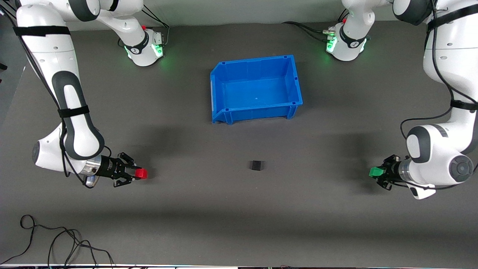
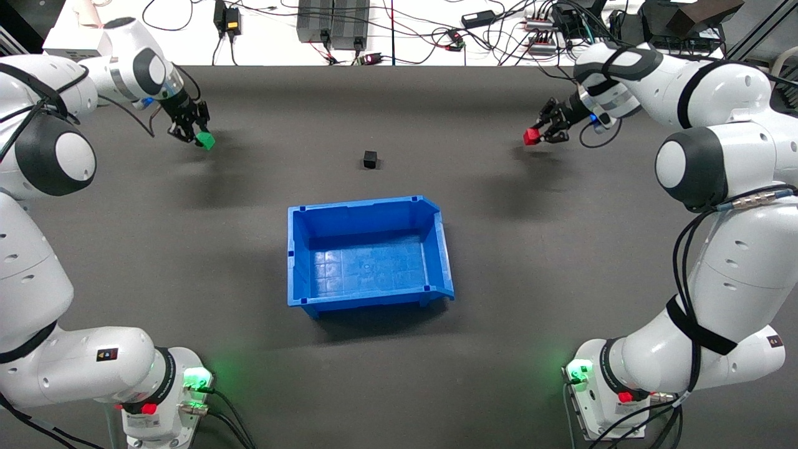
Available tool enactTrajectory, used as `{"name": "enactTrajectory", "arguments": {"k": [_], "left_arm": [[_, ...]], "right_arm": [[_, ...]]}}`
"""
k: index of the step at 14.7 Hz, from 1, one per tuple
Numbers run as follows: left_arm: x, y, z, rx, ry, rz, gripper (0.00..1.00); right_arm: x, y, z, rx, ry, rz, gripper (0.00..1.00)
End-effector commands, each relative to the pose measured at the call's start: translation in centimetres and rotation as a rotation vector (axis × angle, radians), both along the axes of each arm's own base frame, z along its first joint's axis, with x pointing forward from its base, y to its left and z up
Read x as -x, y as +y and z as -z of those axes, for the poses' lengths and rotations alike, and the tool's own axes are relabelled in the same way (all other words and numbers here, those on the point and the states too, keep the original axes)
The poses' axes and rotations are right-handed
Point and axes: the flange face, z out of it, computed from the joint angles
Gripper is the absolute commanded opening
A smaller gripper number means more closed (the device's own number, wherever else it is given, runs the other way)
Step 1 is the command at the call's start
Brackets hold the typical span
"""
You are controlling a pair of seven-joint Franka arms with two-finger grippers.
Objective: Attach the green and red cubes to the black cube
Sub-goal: 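Carry the red and green cubes to either side of the black cube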
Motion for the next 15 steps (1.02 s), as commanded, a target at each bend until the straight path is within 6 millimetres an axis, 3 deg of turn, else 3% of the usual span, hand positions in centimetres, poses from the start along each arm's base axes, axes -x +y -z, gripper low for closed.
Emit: {"name": "enactTrajectory", "arguments": {"k": [1,5,8,11,15], "left_arm": [[-0.5,-5.4,-1.7,0.033,0.032,-0.177,0.14],[0.4,-17.1,-2.0,0.035,0.067,-0.288,0.14],[1.9,-23.5,-1.7,0.015,0.092,-0.361,0.14],[3.0,-29.7,-1.0,0.034,0.028,-0.438,0.14],[4.8,-35.4,1.5,0.069,-0.032,-0.401,0.14]], "right_arm": [[-0.5,6.2,-3.1,-0.024,0.024,0.032,0.30],[-1.4,16.7,-4.2,-0.023,0.024,0.025,0.31],[-1.5,22.9,-2.8,-0.037,0.017,0.014,0.31],[-0.3,29.5,-0.6,-0.010,-0.010,0.047,0.31],[1.9,36.0,1.9,0.009,-0.013,0.083,0.30]]}}
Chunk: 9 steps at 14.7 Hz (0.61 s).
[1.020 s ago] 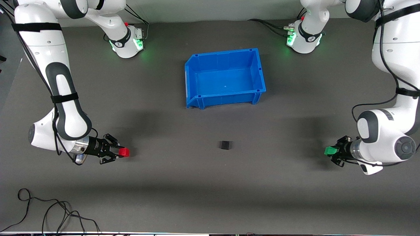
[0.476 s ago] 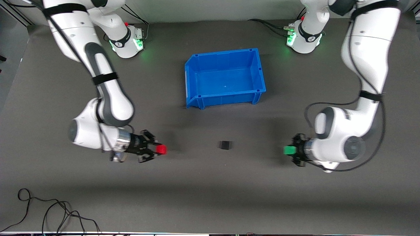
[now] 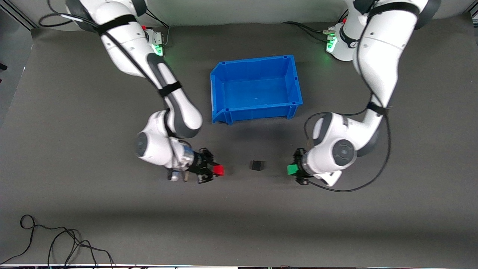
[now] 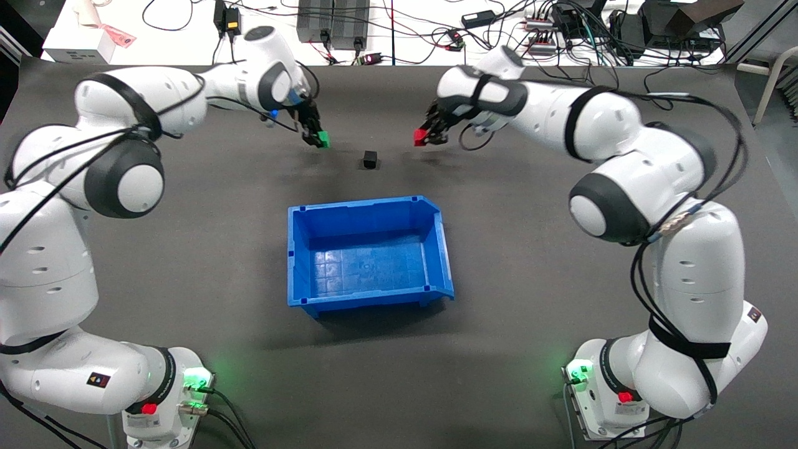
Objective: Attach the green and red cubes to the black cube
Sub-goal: 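Carry the red and green cubes to either side of the black cube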
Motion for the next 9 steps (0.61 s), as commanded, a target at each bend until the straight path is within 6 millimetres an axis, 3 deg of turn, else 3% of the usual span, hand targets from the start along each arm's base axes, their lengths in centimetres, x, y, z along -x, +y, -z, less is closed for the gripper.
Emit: {"name": "enactTrajectory", "arguments": {"k": [1,3,5,9], "left_arm": [[1.2,-3.5,2.0,0.014,-0.027,-0.017,0.14],[1.2,-4.1,1.9,0.023,-0.048,-0.045,0.14],[2.5,-6.4,2.6,0.023,-0.042,-0.014,0.14],[3.7,-8.0,3.7,0.017,-0.030,-0.007,0.14]], "right_arm": [[0.6,3.9,1.1,-0.005,-0.006,0.056,0.30],[1.5,5.3,1.7,-0.002,-0.001,0.078,0.30],[2.2,6.3,2.4,0.002,0.014,0.109,0.30],[4.0,8.8,4.1,0.012,0.019,0.176,0.30]]}}
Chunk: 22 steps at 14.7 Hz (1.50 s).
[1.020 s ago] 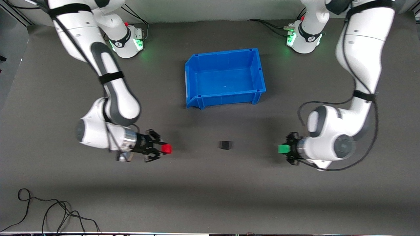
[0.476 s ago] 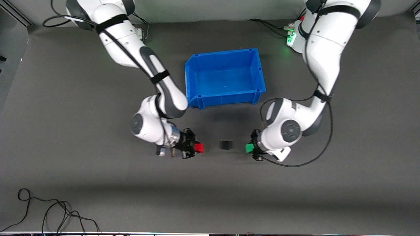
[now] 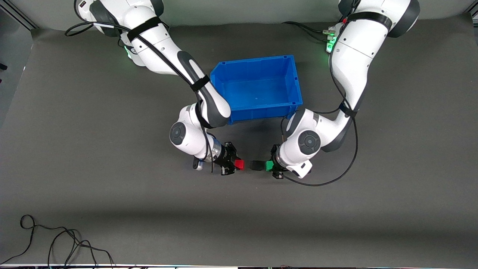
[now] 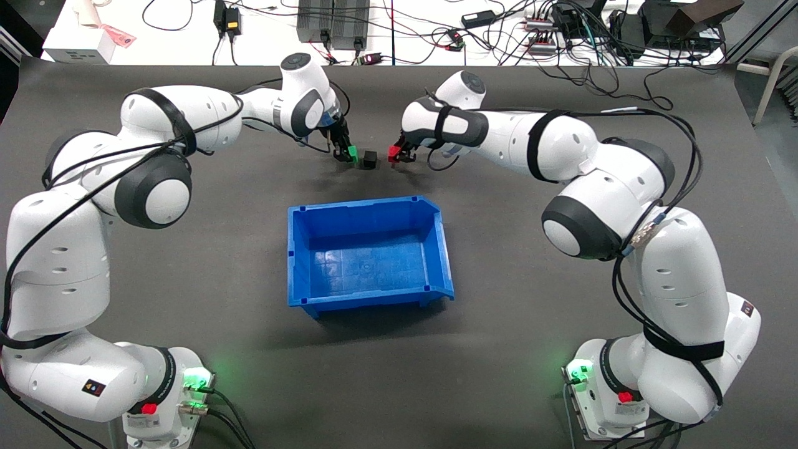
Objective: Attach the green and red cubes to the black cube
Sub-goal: 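Carry the red and green cubes to either side of the black cube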
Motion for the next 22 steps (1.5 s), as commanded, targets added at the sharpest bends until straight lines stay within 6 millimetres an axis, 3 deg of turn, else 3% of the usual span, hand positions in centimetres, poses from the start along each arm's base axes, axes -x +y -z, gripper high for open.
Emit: {"name": "enactTrajectory", "arguments": {"k": [1,5,6,8,11,12,13,16,18,19,22], "left_arm": [[0.6,-1.2,0.6,-0.004,0.000,-0.012,0.14],[0.5,-1.3,1.0,0.000,-0.013,-0.013,0.18],[0.5,-1.3,1.1,0.000,-0.013,-0.012,0.24],[0.4,-1.0,1.2,-0.005,-0.015,-0.010,0.61],[0.0,-0.6,0.6,-0.009,-0.015,-0.011,0.93],[-0.2,-0.3,0.0,-0.017,-0.016,-0.004,1.00],[-0.4,0.5,-0.3,-0.035,-0.005,0.002,1.00],[-2.1,5.1,-4.4,-0.064,0.011,0.059,1.00],[-2.1,8.7,-6.7,-0.076,0.002,0.156,1.00],[-1.7,11.1,-7.6,-0.083,0.002,0.220,1.00],[-0.2,20.9,-9.4,-0.122,-0.009,0.430,1.00]], "right_arm": [[0.7,2.0,1.1,-0.004,-0.003,0.071,0.30],[0.9,3.1,1.1,-0.013,0.003,0.090,0.31],[1.0,3.2,1.3,-0.011,0.004,0.088,0.32],[0.7,3.7,1.0,-0.017,-0.008,0.080,0.36],[0.9,4.1,1.1,-0.014,-0.010,0.072,0.42],[0.9,4.1,1.0,-0.013,-0.013,0.068,0.66],[0.8,4.1,0.8,-0.016,-0.016,0.069,1.00],[0.1,4.2,-1.0,-0.001,-0.063,0.030,1.00],[-0.7,4.2,-3.5,0.038,-0.120,-0.033,1.00],[-0.7,4.3,-4.9,0.062,-0.139,-0.071,1.00],[-1.3,3.6,-10.0,0.191,-0.165,-0.249,1.00]]}}
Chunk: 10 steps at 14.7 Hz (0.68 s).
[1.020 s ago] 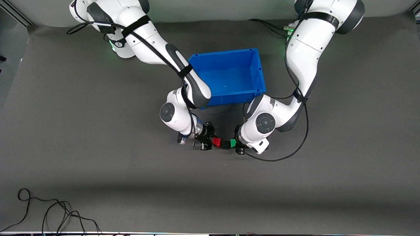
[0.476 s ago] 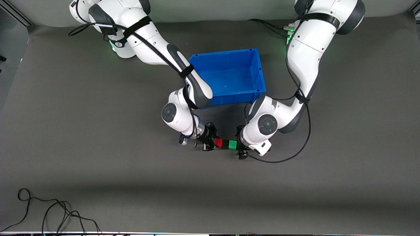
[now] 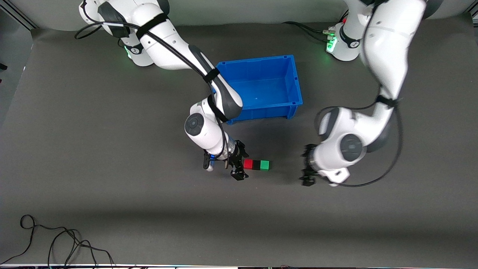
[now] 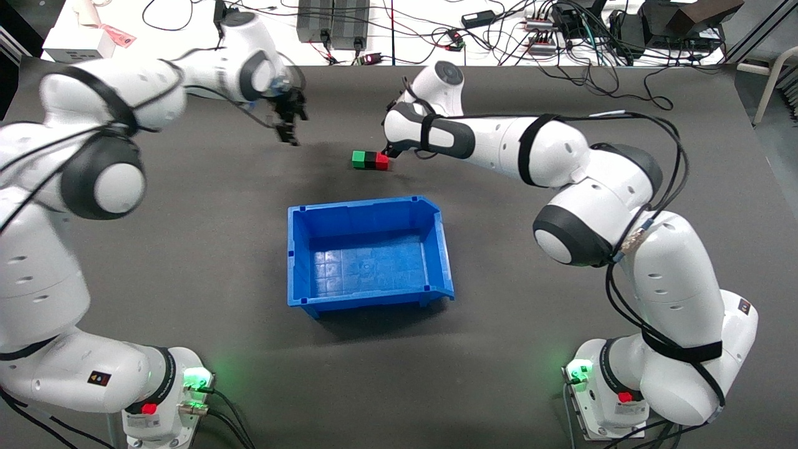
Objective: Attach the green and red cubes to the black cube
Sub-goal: 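Carry the red and green cubes to either side of the black cube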
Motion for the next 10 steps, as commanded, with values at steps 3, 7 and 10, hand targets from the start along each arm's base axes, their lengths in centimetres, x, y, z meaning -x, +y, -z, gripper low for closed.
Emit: {"name": "enactTrajectory", "arguments": {"k": [3,7,10], "left_arm": [[3.7,12.9,-5.4,-0.048,0.047,0.373,1.00],[5.9,21.1,-13.1,-0.021,0.035,0.728,1.00],[7.7,26.8,-17.8,0.039,-0.032,0.964,1.00]], "right_arm": [[-1.5,-5.2,-11.4,0.163,0.006,-0.256,1.00],[-1.7,-14.7,-20.3,0.218,0.071,-0.546,1.00],[-0.4,-20.1,-26.5,0.351,0.039,-0.767,1.00]]}}
